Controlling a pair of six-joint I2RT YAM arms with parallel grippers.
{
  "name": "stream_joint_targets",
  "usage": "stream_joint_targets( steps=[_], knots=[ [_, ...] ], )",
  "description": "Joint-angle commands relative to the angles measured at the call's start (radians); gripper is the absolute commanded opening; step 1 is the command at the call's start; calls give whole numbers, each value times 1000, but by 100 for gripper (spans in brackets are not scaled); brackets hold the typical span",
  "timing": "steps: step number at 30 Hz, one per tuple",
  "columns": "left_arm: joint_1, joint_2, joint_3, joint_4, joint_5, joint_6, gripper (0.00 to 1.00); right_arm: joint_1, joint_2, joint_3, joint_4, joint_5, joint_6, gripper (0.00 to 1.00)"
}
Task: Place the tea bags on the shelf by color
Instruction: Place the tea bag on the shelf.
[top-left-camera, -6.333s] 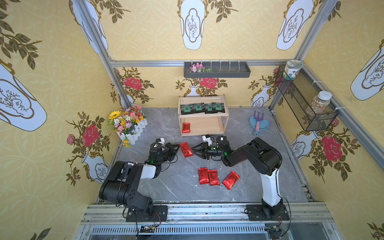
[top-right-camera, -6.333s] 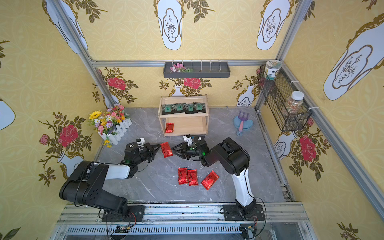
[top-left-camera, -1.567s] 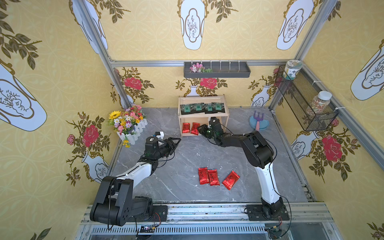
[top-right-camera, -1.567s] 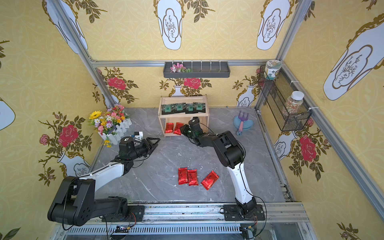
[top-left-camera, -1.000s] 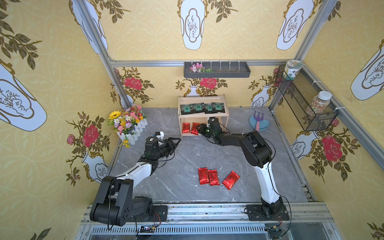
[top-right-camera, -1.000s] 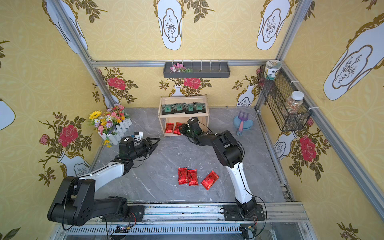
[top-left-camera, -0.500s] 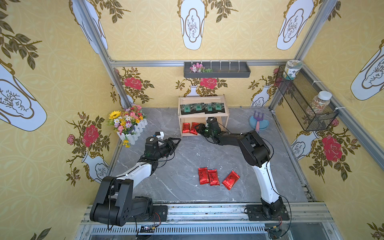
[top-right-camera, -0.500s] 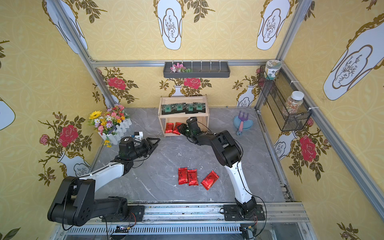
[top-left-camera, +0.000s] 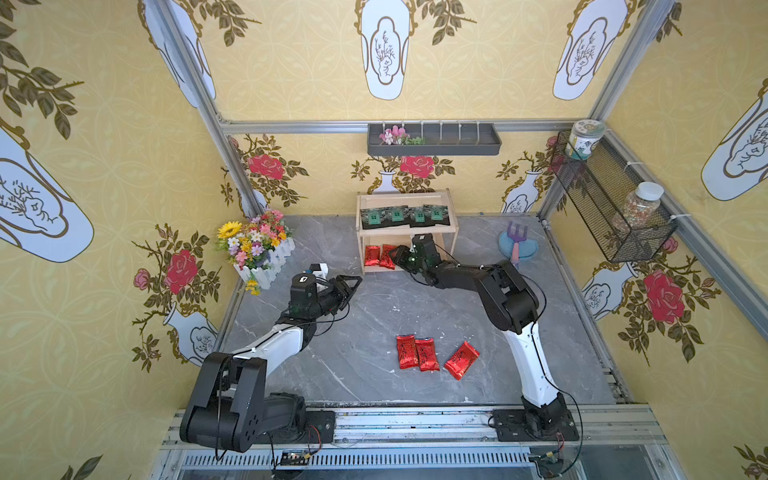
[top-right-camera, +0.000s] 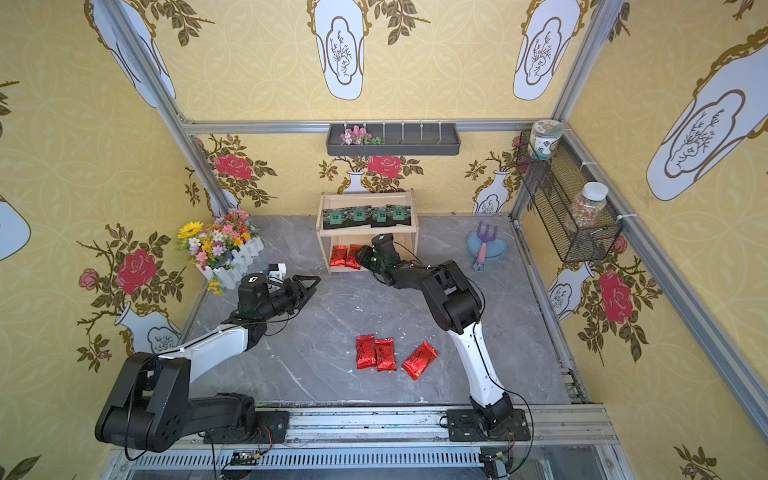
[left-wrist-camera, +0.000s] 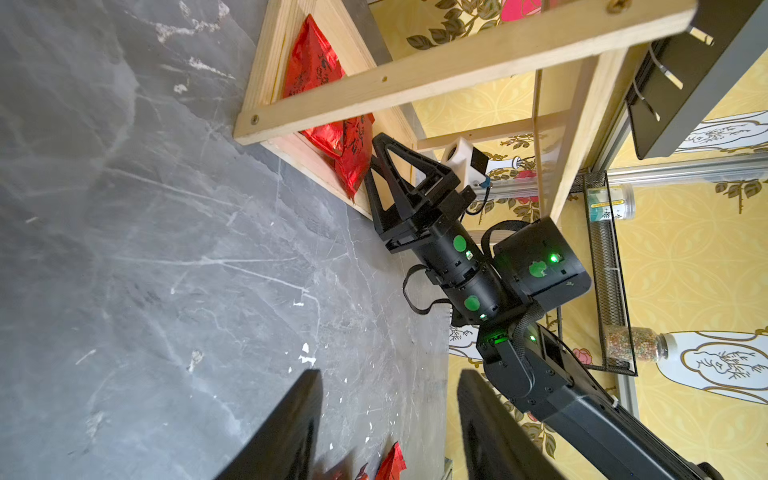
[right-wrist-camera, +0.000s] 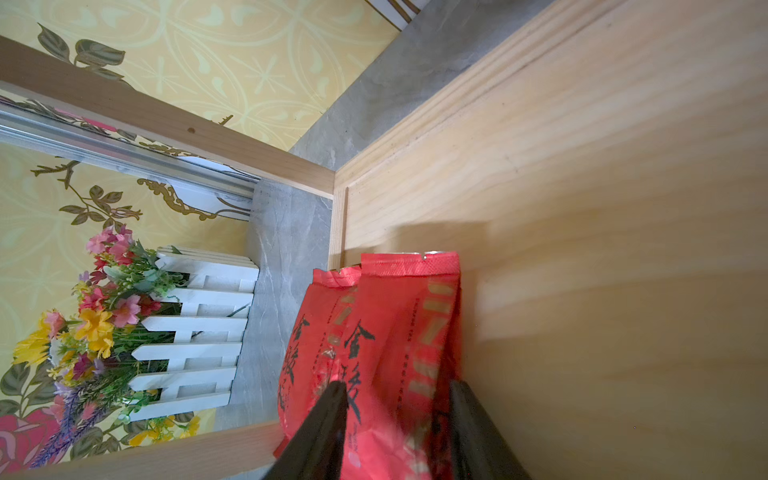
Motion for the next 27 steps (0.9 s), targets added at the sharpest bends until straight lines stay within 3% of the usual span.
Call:
stream_joint_targets(
  steps=[1,16,27],
  knots=[
    [0,3,-6,21,16,15,58,2,11,9,12,-11,-10,45],
    [1,11,-5,24,14,15,58,2,10,16,19,-26,-34,47],
    [-9,21,-17,24,16,22,58,28,-199,-147,-73,14,-194,56]
  ],
)
